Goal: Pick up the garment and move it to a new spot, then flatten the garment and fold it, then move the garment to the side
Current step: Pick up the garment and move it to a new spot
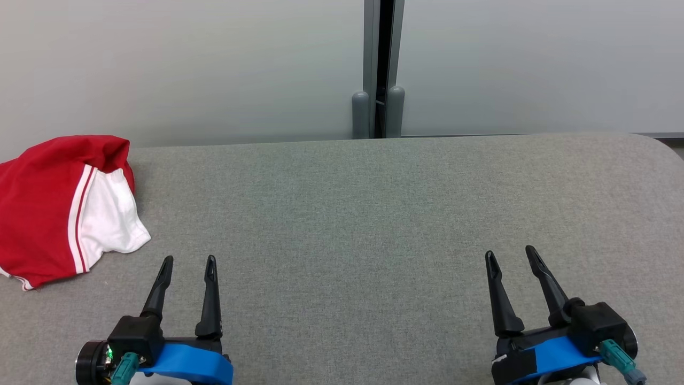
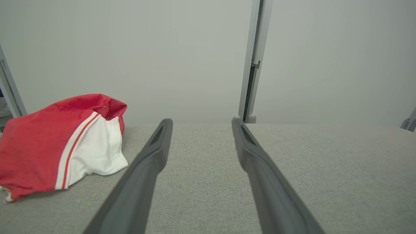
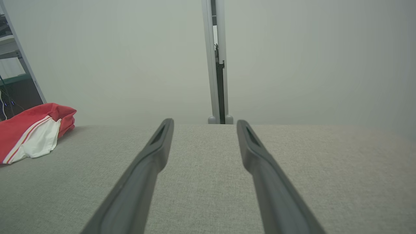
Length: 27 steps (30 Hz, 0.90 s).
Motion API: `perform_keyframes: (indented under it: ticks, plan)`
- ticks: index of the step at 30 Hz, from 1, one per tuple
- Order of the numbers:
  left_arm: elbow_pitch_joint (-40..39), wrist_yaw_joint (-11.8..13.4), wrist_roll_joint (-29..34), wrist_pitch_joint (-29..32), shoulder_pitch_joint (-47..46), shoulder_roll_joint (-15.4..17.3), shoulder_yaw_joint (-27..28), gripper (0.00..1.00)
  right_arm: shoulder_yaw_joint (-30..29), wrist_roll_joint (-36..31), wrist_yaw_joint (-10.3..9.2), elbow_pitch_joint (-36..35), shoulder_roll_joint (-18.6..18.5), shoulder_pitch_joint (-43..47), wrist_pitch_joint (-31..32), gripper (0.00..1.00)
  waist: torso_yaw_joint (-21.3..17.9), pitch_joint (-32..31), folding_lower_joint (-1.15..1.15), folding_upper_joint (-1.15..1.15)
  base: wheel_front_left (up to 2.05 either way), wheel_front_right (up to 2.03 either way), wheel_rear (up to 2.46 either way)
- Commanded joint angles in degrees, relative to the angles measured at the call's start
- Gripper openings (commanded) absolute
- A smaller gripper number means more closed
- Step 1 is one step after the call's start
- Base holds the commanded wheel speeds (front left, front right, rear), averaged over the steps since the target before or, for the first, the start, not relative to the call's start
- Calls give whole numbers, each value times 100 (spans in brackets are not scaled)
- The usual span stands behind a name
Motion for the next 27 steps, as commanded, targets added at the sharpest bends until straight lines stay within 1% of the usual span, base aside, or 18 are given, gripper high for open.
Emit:
perform_keyframes:
  ticks: [1,18,22,27]
  plan:
    - [10,35,88,-56,-52,34,-3,100,17,-82,0,13,-22,-17,-33,100,-2,1,0,0,0,0,0]
    - [99,20,63,-44,-73,33,22,100,-7,-41,0,33,-22,-5,-28,100,51,8,0,0,0,0,0]
    - [103,19,76,-44,-113,32,19,100,-32,-55,0,-5,-20,11,-26,100,215,40,0,0,0,0,0]
    - [81,38,92,-44,-172,30,70,100,-45,-88,0,-40,-20,-28,-26,100,551,135,0,0,0,0,0]
